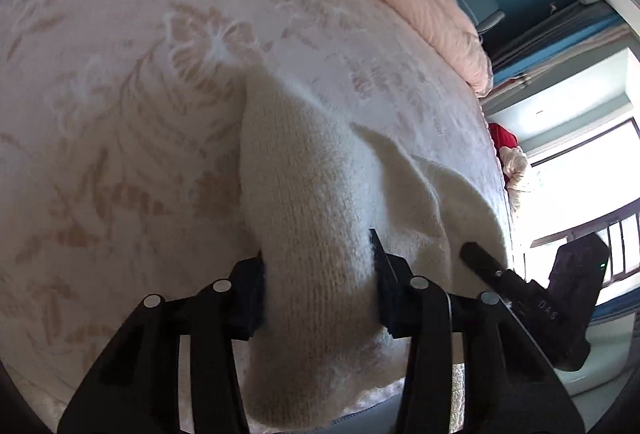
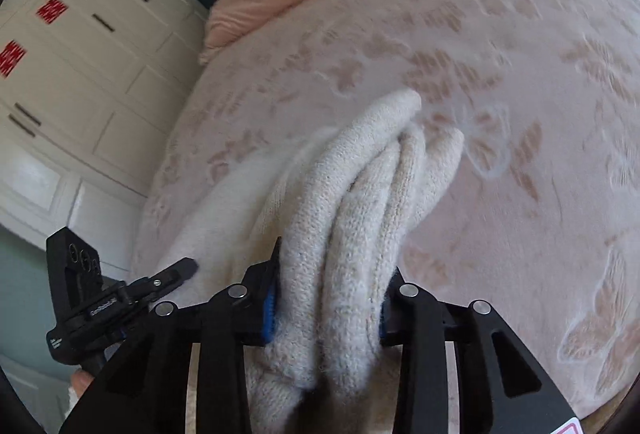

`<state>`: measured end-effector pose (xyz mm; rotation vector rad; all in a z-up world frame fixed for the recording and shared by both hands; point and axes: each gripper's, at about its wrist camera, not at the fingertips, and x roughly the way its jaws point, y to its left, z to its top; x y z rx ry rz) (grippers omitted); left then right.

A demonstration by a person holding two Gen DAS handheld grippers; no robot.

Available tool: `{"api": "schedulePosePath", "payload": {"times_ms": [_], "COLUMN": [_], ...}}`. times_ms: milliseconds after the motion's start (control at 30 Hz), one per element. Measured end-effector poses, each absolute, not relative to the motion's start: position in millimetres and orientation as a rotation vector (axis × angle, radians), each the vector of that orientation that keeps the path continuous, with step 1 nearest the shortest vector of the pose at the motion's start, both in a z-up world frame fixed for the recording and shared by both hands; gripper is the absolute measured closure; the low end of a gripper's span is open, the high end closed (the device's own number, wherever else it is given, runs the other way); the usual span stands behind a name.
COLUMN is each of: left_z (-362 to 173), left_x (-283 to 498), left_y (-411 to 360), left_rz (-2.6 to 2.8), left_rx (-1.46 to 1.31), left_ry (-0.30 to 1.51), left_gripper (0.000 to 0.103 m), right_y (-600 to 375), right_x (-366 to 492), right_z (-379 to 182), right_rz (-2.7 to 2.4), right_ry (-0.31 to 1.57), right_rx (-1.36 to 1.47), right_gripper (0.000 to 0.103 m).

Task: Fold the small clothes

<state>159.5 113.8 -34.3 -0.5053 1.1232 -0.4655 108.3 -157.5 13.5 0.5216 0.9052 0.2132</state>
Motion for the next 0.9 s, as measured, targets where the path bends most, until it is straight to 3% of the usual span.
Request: {"api": "schedulePosePath", "payload": {"times_ms": [133, 200, 267, 300, 333, 367, 533, 700, 800, 867, 900], "left_z": [24, 21, -7, -28, -46, -59, -41, -70, -81, -74, -73], "left_x": [155, 160, 165, 166, 164, 158, 110, 108, 111, 108, 108], "left_y": [129, 128, 120, 116, 113, 114, 122, 93, 91, 95, 97], "left_rz": [-0.476, -0.449, -0.376, -0.318, -0.26, -0.232, -0.236, -0.173, -0.133, -0.138, -0.137], "left_rx": [-0.495, -0.455, -0.348, -0.287, -0.232, -0.2, -0.178, 0.003, 0.044, 0.031, 0.027], "left_ry": [1.014, 1.028, 1.073, 1.112, 1.155, 1.186, 1.082, 1.127, 1.149, 1.134, 1.132], "left_gripper": [0.058, 0.05, 0.033, 0.033, 0.034, 0.036, 0.033, 0.029, 0.028, 0.026, 0.025], "right_y": [-162, -166, -168, -169, -171, -176, -152, -138, -144, -153, -160], "right_x": [108, 120, 130, 132, 128, 115, 81, 102, 93, 90, 92], "right_z": [47, 15, -43, -68, -79, -70, -17, -102, -74, -55, -52], "right_rz": [0.255, 0.21, 0.108, -0.005, -0.065, -0.019, 0.103, 0.028, 0.032, 0.041, 0.025], "right_ry": [0.82, 0.879, 1.008, 1.113, 1.161, 1.094, 0.96, 1.209, 1.143, 1.078, 1.05], "right_rx": [0.523, 0.489, 0.373, 0.288, 0.268, 0.351, 0.33, 0.196, 0.306, 0.348, 0.365], "right_gripper": [0.065, 0.054, 0.048, 0.051, 0.078, 0.081, 0.081, 0.083, 0.082, 0.069, 0.044]}}
